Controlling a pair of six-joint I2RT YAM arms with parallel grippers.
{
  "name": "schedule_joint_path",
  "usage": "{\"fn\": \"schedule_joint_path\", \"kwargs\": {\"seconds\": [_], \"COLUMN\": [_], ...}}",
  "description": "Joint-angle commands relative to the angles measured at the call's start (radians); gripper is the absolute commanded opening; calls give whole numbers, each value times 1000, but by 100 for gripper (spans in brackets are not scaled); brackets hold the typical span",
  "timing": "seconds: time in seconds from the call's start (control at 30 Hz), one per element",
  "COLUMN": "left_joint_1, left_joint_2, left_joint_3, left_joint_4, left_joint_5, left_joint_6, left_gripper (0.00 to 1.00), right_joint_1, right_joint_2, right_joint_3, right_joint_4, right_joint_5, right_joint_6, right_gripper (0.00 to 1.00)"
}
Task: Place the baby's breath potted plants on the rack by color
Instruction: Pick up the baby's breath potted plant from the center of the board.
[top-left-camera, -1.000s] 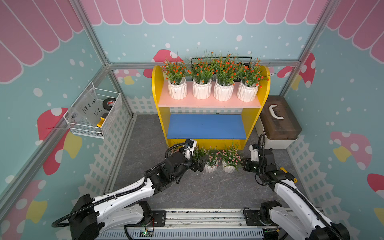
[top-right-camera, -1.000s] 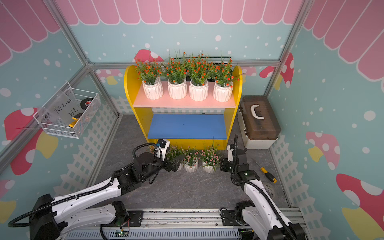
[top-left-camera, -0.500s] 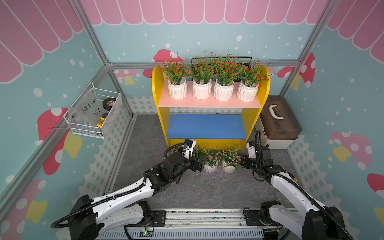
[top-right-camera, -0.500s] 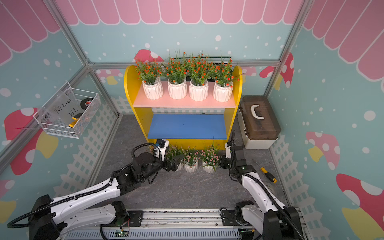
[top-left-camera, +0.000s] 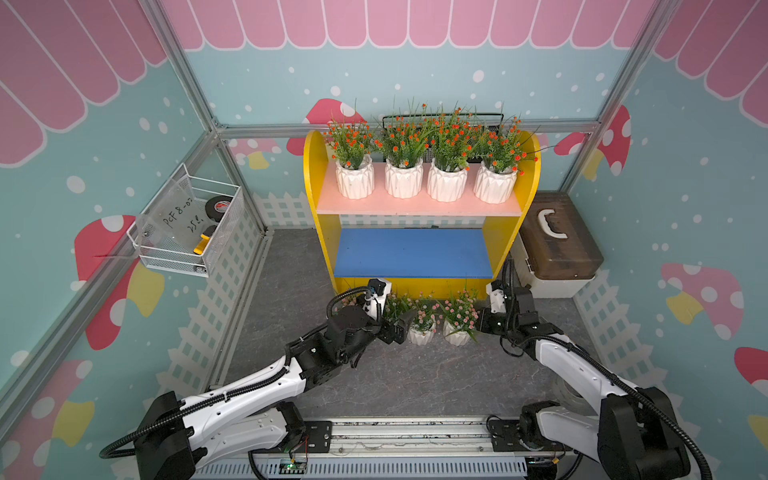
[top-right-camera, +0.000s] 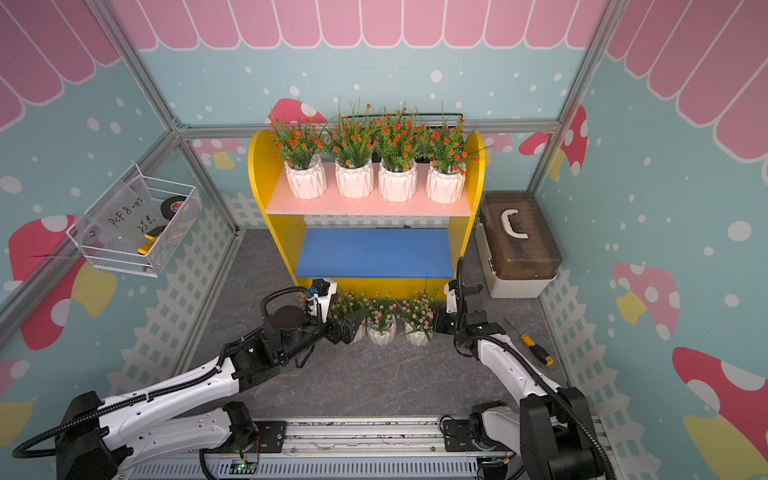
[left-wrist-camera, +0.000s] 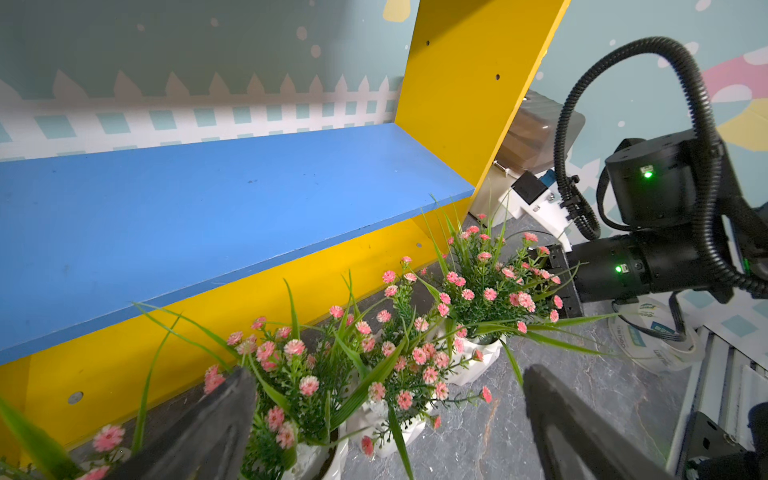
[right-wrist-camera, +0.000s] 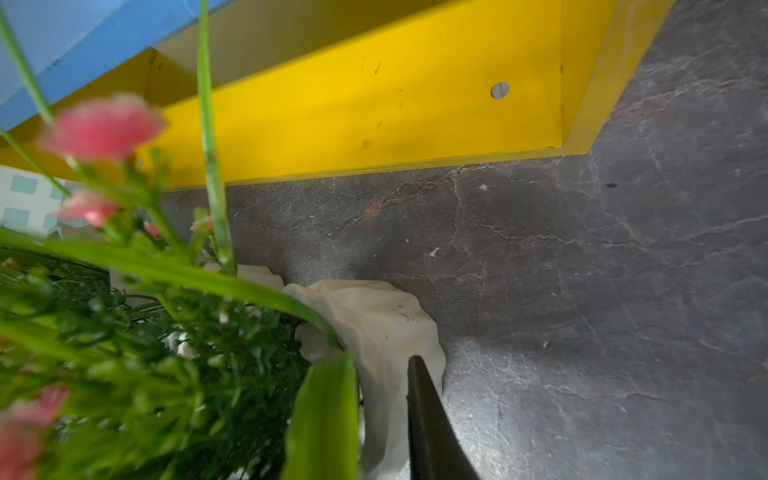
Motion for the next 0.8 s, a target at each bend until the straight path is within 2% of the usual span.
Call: {"fn": "schedule_joint_path", "kwargs": {"seconds": [0.0,0.6,0.77], "left_joint_1": [-9,-14,-24], "left_joint_2": [-19,-4,11], "left_joint_3": [-14,5,14], "left_joint_4": [23,16,19], "left_joint_5": [21,38,45], "left_joint_6": [8,21,35], "left_gripper": [98,99,99], "right_joint_1": [21,95,106], "right_joint_2": [23,124,150], "right_joint_3": [23,137,165], "right_joint_4": [-20,-204,-231], "right_joint_5": [27,178,190], "right_joint_6": [-25,-97,-120], "right_gripper": [20,18,10]}}
